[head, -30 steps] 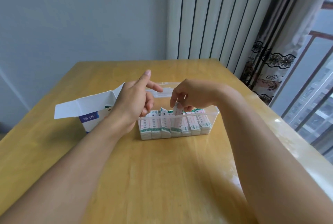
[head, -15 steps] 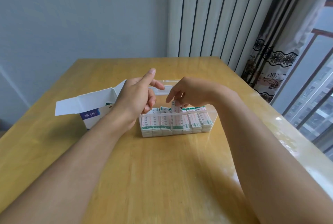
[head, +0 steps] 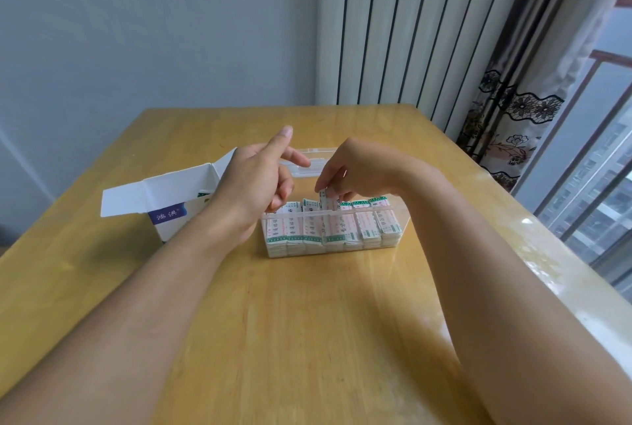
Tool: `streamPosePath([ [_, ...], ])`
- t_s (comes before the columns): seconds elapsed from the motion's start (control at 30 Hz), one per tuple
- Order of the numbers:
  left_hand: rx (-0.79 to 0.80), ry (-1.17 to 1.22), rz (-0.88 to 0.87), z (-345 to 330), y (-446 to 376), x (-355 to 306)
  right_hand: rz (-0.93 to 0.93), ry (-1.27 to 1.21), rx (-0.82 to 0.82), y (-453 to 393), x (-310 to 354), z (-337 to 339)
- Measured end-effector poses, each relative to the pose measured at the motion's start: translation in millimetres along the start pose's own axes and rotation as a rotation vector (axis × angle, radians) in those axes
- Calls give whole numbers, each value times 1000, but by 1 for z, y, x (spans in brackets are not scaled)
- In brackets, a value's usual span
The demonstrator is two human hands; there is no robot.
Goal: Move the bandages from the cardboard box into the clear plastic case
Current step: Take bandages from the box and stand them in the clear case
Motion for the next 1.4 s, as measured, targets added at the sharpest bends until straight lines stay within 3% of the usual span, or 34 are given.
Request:
streamPosePath([
  [0.2, -43, 6, -20, 2, -1, 0, 39, -249, -40, 14, 1, 23],
  [0.37, -108, -123, -60, -2, 2, -6, 255, -697, -150, 31, 28, 50],
  [0.43, -54, -28, -5, -7, 6, -6, 329, -774, -181, 34, 42, 52],
  [0.57, 2, 256, 77, -8, 11, -7, 371, -741, -229, 40, 58, 53],
  [0.83, 104, 198, 120, -14, 13, -5, 347, -696, -234, 43, 58, 49],
  [1.0, 245, 304, 187, -23, 17, -6, 377, -617, -299, 46, 62, 53],
  [1.17, 266, 381, 194, -25, 17, -5, 358, -629, -301, 45, 60, 51],
  [1.27, 167, 285, 148, -18, 15, -6, 357, -703, -260, 42, 60, 54],
  [1.4, -153, -137, -112, 3, 4, -10, 293, -661, -267, 41, 37, 71],
])
Point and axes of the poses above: each hand's wrist, its own y-axis away from the middle knuckle, its own z-axis out of the back of the hand, x = y × z, the point moved 8 cm from there along -y, towards the middle knuckle, and after that the axes turned 12 degrees about -y, right-handed, at the moved point
